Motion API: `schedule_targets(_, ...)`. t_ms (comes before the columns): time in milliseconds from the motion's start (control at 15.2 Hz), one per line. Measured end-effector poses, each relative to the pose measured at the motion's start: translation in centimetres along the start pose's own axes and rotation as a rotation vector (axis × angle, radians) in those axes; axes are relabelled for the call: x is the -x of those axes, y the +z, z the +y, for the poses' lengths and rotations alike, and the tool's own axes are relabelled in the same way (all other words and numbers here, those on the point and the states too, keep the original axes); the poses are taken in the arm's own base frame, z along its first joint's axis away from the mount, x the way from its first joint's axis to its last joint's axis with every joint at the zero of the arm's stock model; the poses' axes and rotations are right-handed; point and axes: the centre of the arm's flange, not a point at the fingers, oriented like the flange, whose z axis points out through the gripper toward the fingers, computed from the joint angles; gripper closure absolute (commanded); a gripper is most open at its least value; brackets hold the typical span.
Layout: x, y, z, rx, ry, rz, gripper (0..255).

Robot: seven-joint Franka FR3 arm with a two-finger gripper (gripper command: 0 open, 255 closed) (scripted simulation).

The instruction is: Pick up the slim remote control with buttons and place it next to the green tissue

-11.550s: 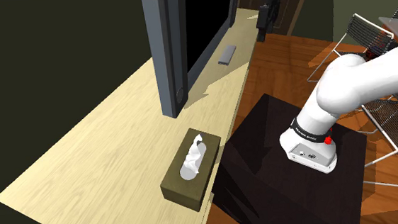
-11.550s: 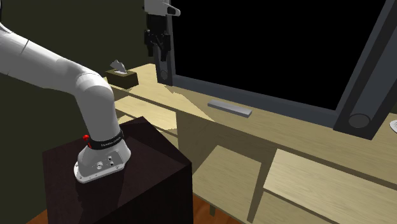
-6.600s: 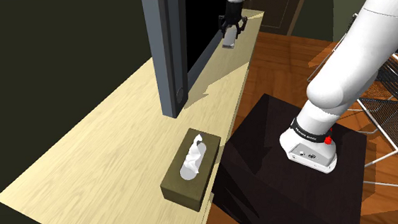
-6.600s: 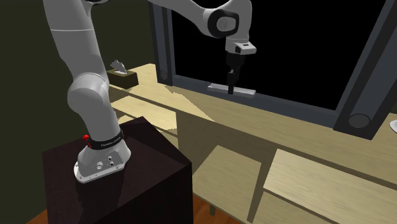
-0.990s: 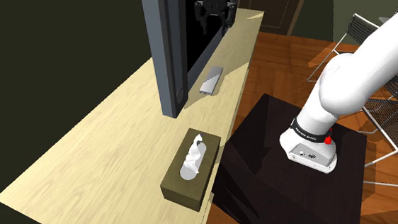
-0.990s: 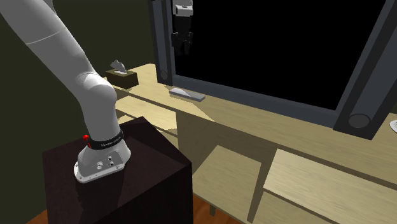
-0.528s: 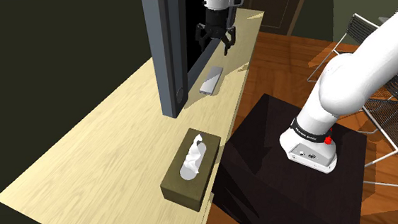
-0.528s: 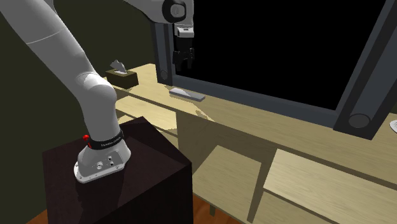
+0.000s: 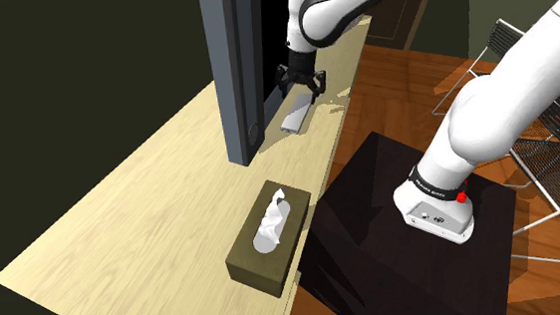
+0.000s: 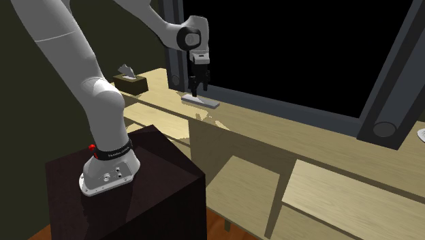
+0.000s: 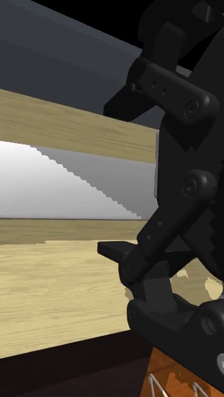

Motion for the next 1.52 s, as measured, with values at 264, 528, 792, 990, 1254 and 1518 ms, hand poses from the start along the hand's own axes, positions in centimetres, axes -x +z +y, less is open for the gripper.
schedule_targets(264, 0.1, 0.3, 0.4, -0.039, -0.001, 0.009, 0)
schedule_targets(528, 0.1, 0.3, 0.5, -0.053, -0.004, 0.013, 0)
schedule_targets(792, 0.1, 0.2, 0.4, -0.047, -0.001, 0.012, 0)
schedule_targets(990, 0.3, 1.4, -0.5, -0.038, -0.002, 0.009, 255)
schedule_targets(1254, 0.7, 1.5, -0.9, -0.045, 0.008, 0.013, 255)
schedule_targets(1518, 0.8, 1.5, -0.5, -0.056, -0.001, 0.016, 255)
